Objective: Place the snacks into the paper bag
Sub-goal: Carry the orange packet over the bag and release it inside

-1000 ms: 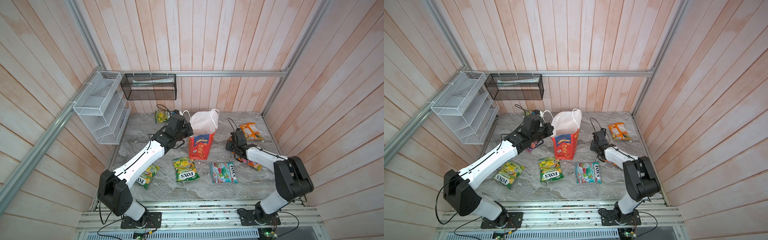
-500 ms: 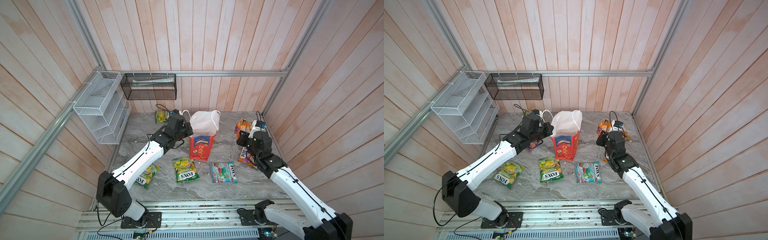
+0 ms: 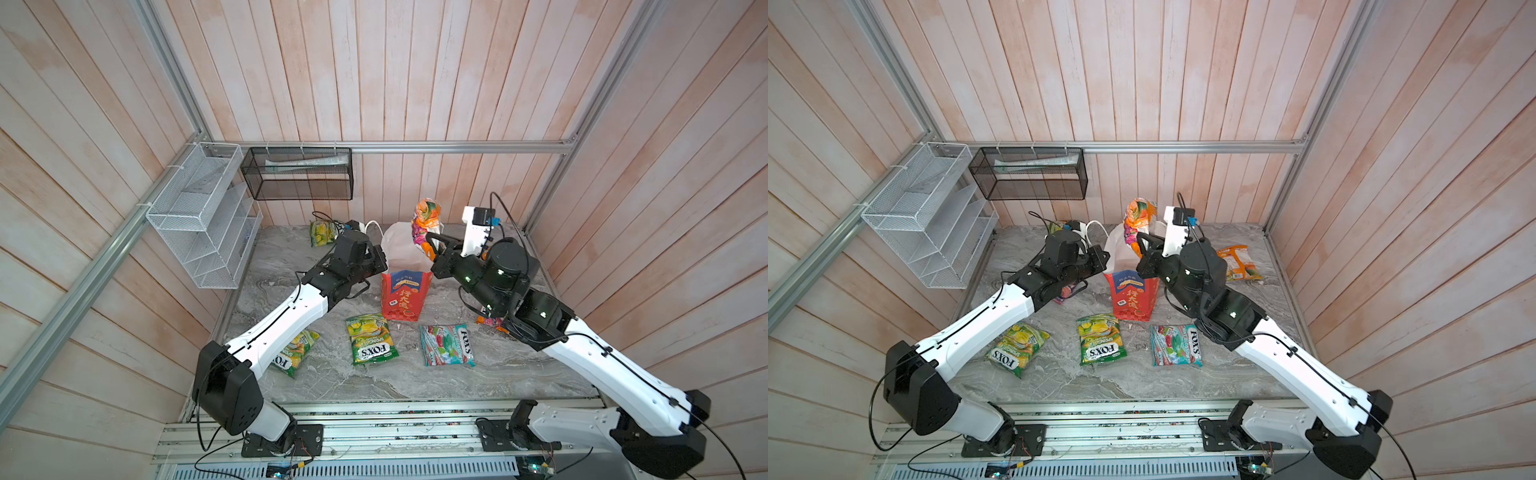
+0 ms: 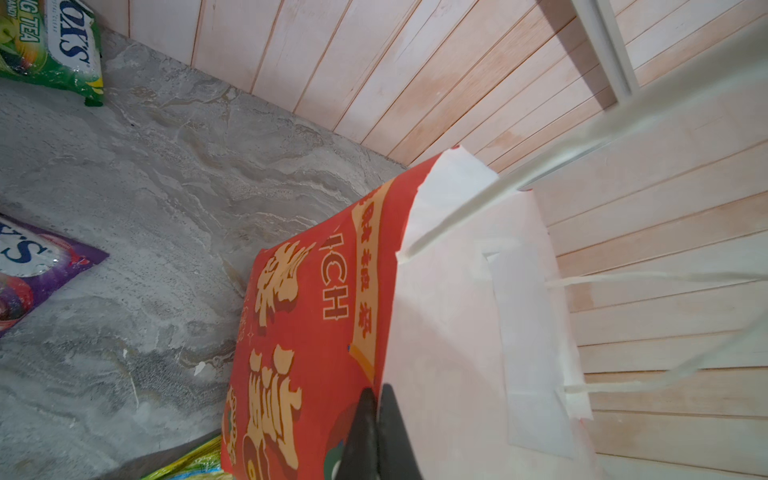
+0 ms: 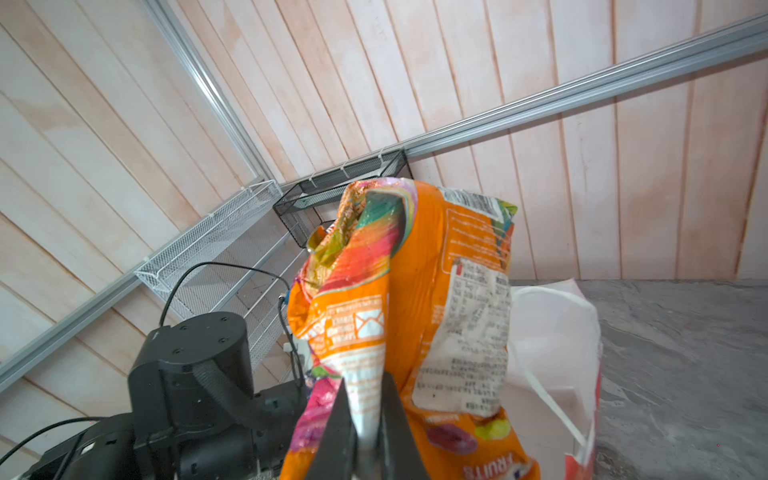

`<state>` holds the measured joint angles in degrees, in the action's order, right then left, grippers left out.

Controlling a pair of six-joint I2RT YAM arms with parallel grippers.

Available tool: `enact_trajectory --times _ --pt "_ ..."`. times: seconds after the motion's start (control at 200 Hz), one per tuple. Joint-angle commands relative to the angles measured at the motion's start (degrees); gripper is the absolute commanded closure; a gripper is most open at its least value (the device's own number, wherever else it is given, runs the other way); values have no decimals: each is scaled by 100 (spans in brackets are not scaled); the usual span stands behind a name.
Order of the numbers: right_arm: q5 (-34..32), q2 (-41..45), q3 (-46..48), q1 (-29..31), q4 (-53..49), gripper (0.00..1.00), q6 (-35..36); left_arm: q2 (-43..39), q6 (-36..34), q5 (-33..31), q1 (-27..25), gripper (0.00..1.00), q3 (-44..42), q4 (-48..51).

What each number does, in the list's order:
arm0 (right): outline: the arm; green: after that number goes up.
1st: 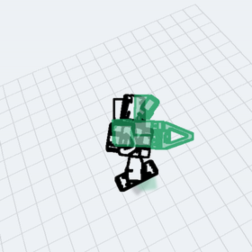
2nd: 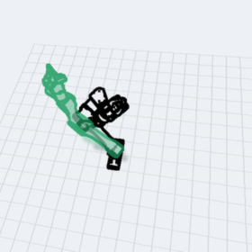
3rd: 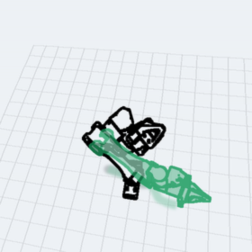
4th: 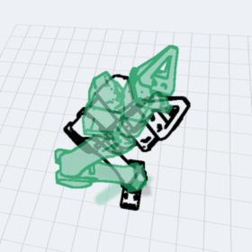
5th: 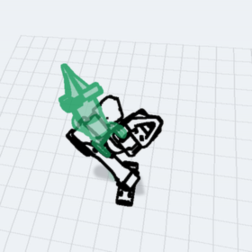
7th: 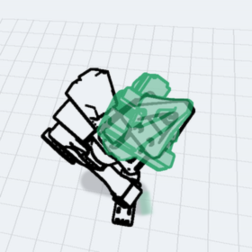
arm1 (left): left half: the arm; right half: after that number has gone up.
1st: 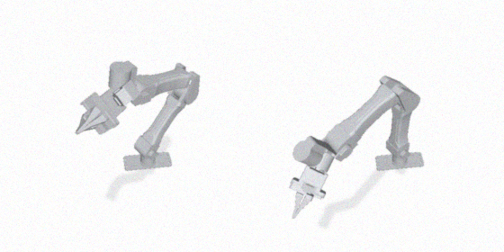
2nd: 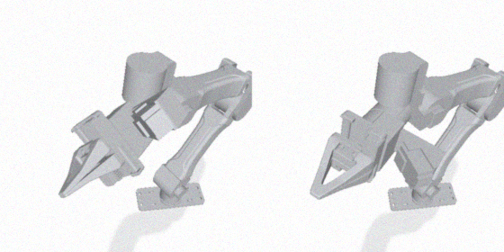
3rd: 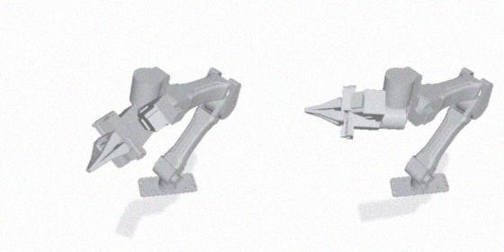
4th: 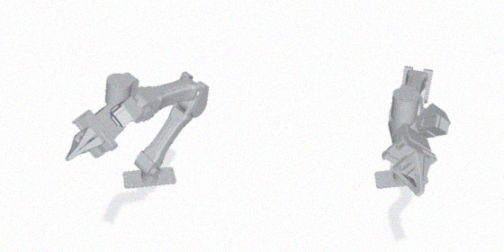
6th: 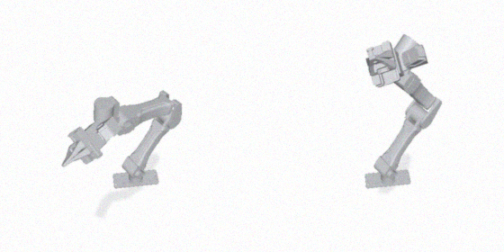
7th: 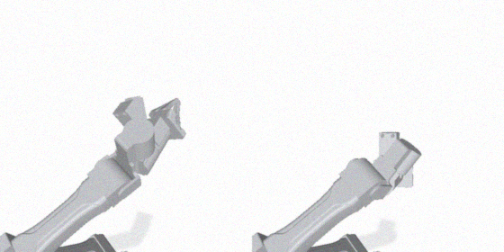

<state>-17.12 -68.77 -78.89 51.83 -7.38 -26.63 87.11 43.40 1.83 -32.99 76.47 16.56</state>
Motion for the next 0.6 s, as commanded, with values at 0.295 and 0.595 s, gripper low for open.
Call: enact_trajectory --times 0.295,0.595 --pt "614 -1358 -575 -416 189 100 -357 290 99 152 21 100 47 -258" --pt "1433 -1689 -389 -1374 -162 100 -748 282 116 125 23 100 9 -312"
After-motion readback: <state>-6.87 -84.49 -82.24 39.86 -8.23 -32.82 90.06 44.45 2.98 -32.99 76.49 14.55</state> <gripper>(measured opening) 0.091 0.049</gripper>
